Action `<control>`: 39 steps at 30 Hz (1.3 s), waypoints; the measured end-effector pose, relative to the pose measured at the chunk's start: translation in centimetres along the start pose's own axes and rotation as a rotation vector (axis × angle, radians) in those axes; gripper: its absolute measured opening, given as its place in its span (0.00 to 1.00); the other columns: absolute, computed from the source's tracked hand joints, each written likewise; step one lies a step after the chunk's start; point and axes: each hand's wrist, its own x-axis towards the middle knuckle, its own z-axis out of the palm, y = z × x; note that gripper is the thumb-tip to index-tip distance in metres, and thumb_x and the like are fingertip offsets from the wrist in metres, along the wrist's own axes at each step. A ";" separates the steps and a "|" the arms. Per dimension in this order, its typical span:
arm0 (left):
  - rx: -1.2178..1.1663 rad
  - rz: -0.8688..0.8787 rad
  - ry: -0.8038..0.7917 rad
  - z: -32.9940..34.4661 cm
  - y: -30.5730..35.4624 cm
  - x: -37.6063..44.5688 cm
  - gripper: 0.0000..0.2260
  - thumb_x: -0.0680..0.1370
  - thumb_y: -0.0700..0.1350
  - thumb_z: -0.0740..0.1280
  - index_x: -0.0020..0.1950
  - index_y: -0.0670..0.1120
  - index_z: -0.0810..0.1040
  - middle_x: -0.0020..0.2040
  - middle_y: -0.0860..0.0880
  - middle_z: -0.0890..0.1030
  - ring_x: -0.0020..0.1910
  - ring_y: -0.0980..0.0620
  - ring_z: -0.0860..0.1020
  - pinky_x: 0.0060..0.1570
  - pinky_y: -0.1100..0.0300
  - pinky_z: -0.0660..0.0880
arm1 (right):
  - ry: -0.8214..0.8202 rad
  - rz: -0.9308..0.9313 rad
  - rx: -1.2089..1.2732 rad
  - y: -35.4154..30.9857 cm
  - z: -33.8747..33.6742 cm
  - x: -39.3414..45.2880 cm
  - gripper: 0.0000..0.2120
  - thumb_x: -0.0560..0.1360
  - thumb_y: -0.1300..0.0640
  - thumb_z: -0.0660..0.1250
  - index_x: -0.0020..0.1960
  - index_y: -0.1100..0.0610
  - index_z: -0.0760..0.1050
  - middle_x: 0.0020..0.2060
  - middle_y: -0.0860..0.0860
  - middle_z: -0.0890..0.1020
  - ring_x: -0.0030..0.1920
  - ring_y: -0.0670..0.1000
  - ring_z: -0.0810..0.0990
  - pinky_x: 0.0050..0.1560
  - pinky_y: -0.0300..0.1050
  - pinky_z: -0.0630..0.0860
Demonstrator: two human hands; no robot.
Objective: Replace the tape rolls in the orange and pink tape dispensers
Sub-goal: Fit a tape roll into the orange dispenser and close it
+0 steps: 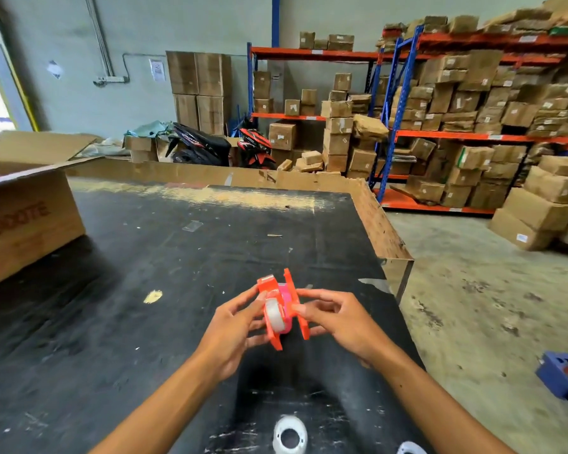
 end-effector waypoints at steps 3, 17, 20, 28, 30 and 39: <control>0.014 0.015 -0.054 1.0 -0.3 -0.3 0.11 0.78 0.44 0.63 0.59 0.54 0.78 0.49 0.41 0.86 0.47 0.40 0.82 0.52 0.44 0.77 | 0.022 -0.025 0.012 0.0 -0.3 -1.4 0.19 0.69 0.55 0.73 0.59 0.54 0.80 0.42 0.58 0.84 0.41 0.45 0.84 0.40 0.38 0.81; 0.029 0.129 -0.110 2.4 -0.4 -2.2 0.15 0.77 0.43 0.64 0.63 0.51 0.76 0.45 0.45 0.87 0.39 0.50 0.85 0.35 0.57 0.80 | 0.096 -0.127 0.055 -0.2 0.1 -4.7 0.13 0.71 0.61 0.72 0.53 0.48 0.81 0.43 0.53 0.86 0.40 0.43 0.83 0.38 0.35 0.79; 0.011 0.140 -0.114 2.4 -0.3 -2.5 0.13 0.78 0.43 0.64 0.61 0.53 0.77 0.45 0.46 0.87 0.39 0.50 0.84 0.35 0.57 0.80 | 0.067 -0.151 0.032 -0.5 0.3 -4.9 0.13 0.71 0.59 0.72 0.53 0.47 0.81 0.47 0.52 0.87 0.43 0.45 0.83 0.42 0.38 0.81; -0.070 0.129 -0.057 2.9 0.1 -3.3 0.14 0.73 0.48 0.67 0.58 0.51 0.81 0.54 0.38 0.83 0.46 0.41 0.79 0.45 0.48 0.76 | 0.200 -0.257 0.038 -0.3 1.8 -5.2 0.10 0.70 0.55 0.72 0.47 0.41 0.82 0.51 0.65 0.81 0.42 0.45 0.80 0.45 0.36 0.80; -0.062 0.150 -0.050 3.0 0.2 -3.3 0.13 0.74 0.47 0.66 0.57 0.50 0.81 0.51 0.39 0.85 0.45 0.43 0.81 0.42 0.50 0.78 | 0.211 -0.269 0.027 -0.4 2.0 -5.3 0.11 0.71 0.57 0.72 0.47 0.41 0.82 0.50 0.66 0.80 0.41 0.45 0.79 0.43 0.35 0.79; -0.054 0.203 -0.034 3.4 1.0 -3.2 0.11 0.76 0.44 0.66 0.57 0.50 0.81 0.47 0.45 0.87 0.39 0.52 0.85 0.36 0.57 0.82 | 0.224 -0.319 -0.007 -1.4 2.0 -5.6 0.14 0.73 0.59 0.70 0.46 0.39 0.80 0.48 0.65 0.81 0.37 0.39 0.79 0.39 0.32 0.78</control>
